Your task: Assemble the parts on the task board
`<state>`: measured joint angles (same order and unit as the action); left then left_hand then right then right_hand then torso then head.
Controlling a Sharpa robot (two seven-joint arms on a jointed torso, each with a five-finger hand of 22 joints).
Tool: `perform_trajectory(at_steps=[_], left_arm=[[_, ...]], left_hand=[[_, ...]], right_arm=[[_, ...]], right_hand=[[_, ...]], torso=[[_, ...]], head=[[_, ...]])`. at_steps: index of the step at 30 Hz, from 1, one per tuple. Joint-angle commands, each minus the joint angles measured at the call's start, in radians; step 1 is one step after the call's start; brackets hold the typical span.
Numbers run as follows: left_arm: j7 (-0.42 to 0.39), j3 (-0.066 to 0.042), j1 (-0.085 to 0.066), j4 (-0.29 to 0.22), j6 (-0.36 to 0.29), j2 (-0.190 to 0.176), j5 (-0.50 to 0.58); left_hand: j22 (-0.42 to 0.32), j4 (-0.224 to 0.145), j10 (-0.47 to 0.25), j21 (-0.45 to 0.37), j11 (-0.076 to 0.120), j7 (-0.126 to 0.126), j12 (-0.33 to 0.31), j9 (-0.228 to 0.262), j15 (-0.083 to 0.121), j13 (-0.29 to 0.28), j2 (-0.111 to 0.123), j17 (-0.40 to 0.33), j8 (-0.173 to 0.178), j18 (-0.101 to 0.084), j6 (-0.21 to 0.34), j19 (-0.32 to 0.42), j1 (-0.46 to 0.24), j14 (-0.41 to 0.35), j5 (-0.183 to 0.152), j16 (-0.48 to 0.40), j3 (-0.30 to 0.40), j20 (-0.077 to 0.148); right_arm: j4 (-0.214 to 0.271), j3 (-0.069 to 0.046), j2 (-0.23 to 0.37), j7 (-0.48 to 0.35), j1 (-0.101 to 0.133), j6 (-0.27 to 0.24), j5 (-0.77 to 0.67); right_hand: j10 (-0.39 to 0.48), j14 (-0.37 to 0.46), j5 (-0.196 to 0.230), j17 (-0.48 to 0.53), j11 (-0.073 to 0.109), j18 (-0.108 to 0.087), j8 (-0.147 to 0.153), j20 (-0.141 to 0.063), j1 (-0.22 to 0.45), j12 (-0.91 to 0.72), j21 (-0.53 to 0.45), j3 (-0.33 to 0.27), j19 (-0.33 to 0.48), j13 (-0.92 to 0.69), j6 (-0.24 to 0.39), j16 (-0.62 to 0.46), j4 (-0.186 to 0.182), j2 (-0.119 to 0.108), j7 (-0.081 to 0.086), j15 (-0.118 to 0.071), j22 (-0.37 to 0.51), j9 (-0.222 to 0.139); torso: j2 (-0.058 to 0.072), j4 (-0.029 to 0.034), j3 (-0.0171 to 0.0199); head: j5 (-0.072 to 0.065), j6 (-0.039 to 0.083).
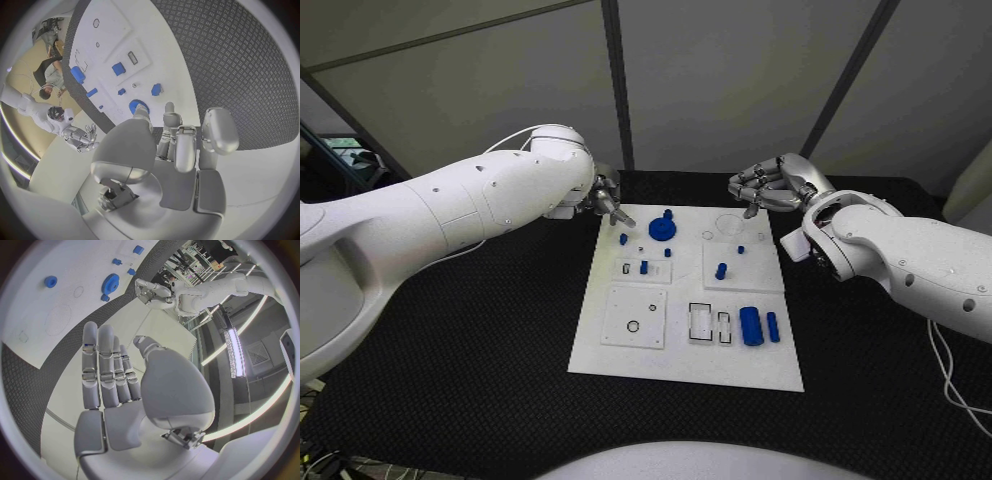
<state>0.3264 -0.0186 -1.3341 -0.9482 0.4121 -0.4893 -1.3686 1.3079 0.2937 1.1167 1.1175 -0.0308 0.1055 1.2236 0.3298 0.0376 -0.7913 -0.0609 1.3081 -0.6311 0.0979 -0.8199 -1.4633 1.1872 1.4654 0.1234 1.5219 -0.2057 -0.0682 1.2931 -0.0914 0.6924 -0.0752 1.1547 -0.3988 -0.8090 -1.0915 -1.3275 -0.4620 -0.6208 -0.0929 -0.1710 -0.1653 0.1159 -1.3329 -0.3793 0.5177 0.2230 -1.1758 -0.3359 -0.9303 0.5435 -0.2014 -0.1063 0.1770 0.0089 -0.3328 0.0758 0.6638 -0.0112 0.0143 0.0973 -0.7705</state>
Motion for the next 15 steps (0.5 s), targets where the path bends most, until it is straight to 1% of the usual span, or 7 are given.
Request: perform_trajectory(at_steps=[1,3,6,10,15], left_arm=[[-0.028,0.0,0.0,0.005,0.015,0.004,-0.017],[-0.03,0.0,0.003,0.005,0.015,0.005,-0.018],[-0.033,0.0,0.007,0.005,0.015,0.006,-0.018],[-0.039,0.0,0.012,0.006,0.022,0.007,-0.018],[-0.047,0.0,0.016,0.009,0.033,0.01,-0.018]], left_hand=[[0.152,-0.005,-0.004,0.003,-0.002,0.001,0.0,0.001,-0.007,-0.002,-0.002,0.176,0.008,-0.021,0.003,-0.008,0.008,0.07,0.006,0.002,0.003,-0.003],[0.152,-0.005,-0.005,0.003,-0.002,0.001,0.0,0.001,-0.007,-0.002,-0.002,0.176,0.008,-0.021,0.002,-0.008,0.008,0.07,0.006,0.002,0.003,-0.003],[0.153,-0.005,-0.005,0.003,-0.002,0.0,0.0,0.002,-0.007,-0.003,-0.006,0.177,0.009,-0.021,-0.001,-0.008,0.015,0.071,0.006,0.002,0.005,-0.003],[0.154,-0.006,-0.004,0.003,-0.002,0.0,0.001,0.003,-0.007,-0.004,-0.008,0.178,0.011,-0.021,-0.005,-0.008,0.024,0.071,0.006,0.003,0.007,-0.004],[0.155,-0.007,-0.005,0.003,-0.001,-0.001,0.0,0.005,-0.006,-0.005,-0.01,0.177,0.014,-0.021,-0.008,-0.007,0.035,0.071,0.007,0.003,0.009,-0.004]], right_arm=[[0.001,-0.001,-0.002,-0.007,0.002,-0.003,-0.003],[0.001,-0.001,-0.002,-0.008,0.002,-0.003,-0.003],[0.001,-0.001,-0.002,-0.008,0.002,-0.003,-0.003],[0.001,-0.001,-0.002,-0.008,0.001,-0.003,-0.003],[0.001,-0.001,-0.002,-0.008,0.001,-0.003,-0.003]], right_hand=[[0.001,0.0,-0.005,-0.002,0.001,-0.012,-0.004,0.001,0.005,-0.005,-0.005,0.0,-0.005,0.001,0.002,-0.005,-0.005,-0.003,-0.002,0.004,0.001,0.001],[0.001,0.0,-0.005,-0.002,0.001,-0.012,-0.004,0.001,0.005,-0.005,-0.005,0.0,-0.005,0.001,0.002,-0.005,-0.005,-0.003,-0.002,0.004,0.001,0.001],[0.001,0.0,-0.006,-0.002,0.001,-0.012,-0.004,0.0,0.004,-0.006,-0.005,0.0,-0.006,0.002,0.002,-0.005,-0.006,-0.002,-0.002,0.004,0.002,0.001],[0.001,0.0,-0.006,-0.002,0.001,-0.012,-0.004,0.0,0.004,-0.006,-0.005,0.0,-0.006,0.002,0.002,-0.005,-0.006,-0.002,-0.002,0.004,0.002,0.001],[0.001,0.0,-0.006,-0.002,0.001,-0.012,-0.004,0.0,0.004,-0.006,-0.005,0.0,-0.006,0.002,0.002,-0.005,-0.006,-0.002,-0.002,0.004,0.002,0.001]], torso=[[-0.001,0.0,0.0006],[-0.002,0.001,0.0005],[-0.002,0.0008,0.0004],[-0.002,0.0004,0.0013],[-0.002,0.0008,0.0008]], head=[[0.0,-0.001],[0.0,-0.001],[-0.001,-0.003],[0.0,-0.003],[0.002,-0.005]])
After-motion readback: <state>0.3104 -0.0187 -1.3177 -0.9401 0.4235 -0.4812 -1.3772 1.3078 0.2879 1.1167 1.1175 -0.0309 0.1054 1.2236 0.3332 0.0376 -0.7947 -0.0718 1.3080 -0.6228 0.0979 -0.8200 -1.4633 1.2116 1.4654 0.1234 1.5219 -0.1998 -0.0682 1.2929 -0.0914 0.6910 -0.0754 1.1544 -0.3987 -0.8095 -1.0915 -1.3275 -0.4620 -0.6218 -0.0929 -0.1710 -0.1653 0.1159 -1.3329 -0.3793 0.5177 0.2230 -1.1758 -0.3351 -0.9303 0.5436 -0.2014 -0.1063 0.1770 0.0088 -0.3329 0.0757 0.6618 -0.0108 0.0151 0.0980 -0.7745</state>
